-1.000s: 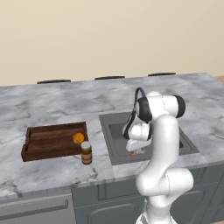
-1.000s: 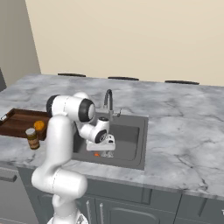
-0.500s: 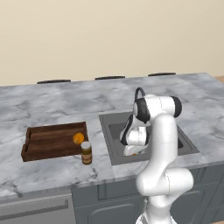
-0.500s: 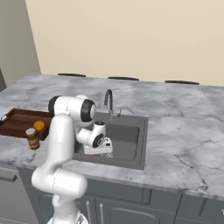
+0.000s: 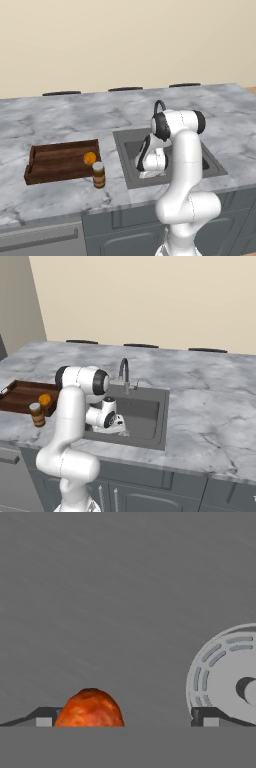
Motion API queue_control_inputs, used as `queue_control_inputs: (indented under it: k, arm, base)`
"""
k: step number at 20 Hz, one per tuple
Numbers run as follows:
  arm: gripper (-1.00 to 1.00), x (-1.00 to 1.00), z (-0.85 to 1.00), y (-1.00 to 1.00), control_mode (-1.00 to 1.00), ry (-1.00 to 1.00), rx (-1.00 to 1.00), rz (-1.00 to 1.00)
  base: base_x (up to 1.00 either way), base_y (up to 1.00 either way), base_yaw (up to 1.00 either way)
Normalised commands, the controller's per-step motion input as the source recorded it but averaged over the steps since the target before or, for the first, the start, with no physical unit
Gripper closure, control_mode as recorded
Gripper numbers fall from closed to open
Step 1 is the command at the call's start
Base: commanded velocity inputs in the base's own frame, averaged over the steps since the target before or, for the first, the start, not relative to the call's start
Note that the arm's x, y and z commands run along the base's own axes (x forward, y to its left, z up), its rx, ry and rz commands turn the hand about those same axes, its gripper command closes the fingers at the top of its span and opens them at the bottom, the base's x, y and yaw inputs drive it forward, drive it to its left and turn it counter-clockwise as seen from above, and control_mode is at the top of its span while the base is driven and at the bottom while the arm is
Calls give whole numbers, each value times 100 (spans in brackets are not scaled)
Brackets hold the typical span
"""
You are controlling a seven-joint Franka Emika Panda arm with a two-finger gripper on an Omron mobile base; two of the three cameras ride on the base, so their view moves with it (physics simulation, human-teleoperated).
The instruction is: Pick up all produce items and place them in the sink. Turn on the sink faucet to wash them. Then turn the sink off and put them in the tray.
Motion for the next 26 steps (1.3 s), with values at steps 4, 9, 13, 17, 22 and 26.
queue_control_inputs:
  k: [4, 9, 13, 17, 22, 26]
  arm:
    - [100, 0, -7, 0, -100, 0, 0, 2]
    - [100, 0, -10, 0, -100, 0, 0, 1]
    - [100, 0, -7, 2, -100, 0, 0, 1]
    - [100, 0, 0, 0, -100, 0, 0, 0]
    - [100, 0, 0, 0, -100, 0, 0, 0]
    - [100, 0, 0, 0, -100, 0, 0, 0]
  base:
    - [0, 0, 0]
    - [0, 0, 0]
    - [0, 0, 0]
    - [0, 0, 0]
    - [0, 0, 0]
    - [0, 0, 0]
